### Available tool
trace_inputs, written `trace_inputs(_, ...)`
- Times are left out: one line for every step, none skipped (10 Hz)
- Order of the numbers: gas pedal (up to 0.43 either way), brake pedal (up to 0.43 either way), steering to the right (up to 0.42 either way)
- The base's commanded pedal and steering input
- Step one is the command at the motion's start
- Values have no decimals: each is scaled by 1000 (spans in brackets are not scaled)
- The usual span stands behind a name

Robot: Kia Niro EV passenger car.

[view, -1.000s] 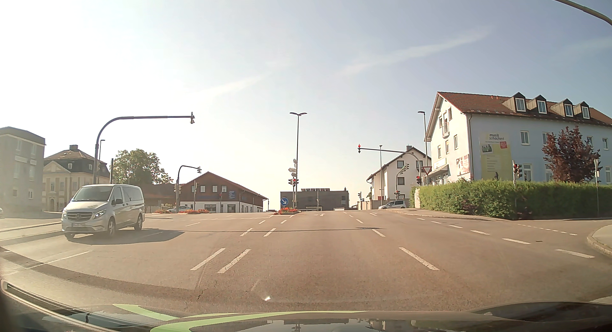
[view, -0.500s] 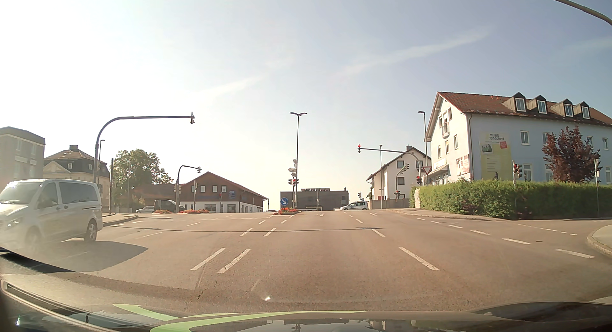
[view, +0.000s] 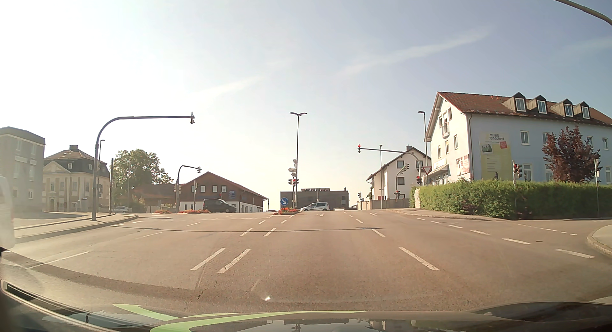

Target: Follow the waypoints while adhering to traffic rules and regulations

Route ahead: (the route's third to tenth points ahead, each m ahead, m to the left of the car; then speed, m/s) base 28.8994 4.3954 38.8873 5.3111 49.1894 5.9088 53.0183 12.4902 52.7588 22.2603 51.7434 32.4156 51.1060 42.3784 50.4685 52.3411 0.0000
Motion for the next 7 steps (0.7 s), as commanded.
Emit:
trace_inputs(0,311,-15)
trace_inputs(0,317,-15)
trace_inputs(0,317,-15)
trace_inputs(0,317,-15)
trace_inputs(0,317,-15)
trace_inputs(0,317,-15)
trace_inputs(0,317,-15)
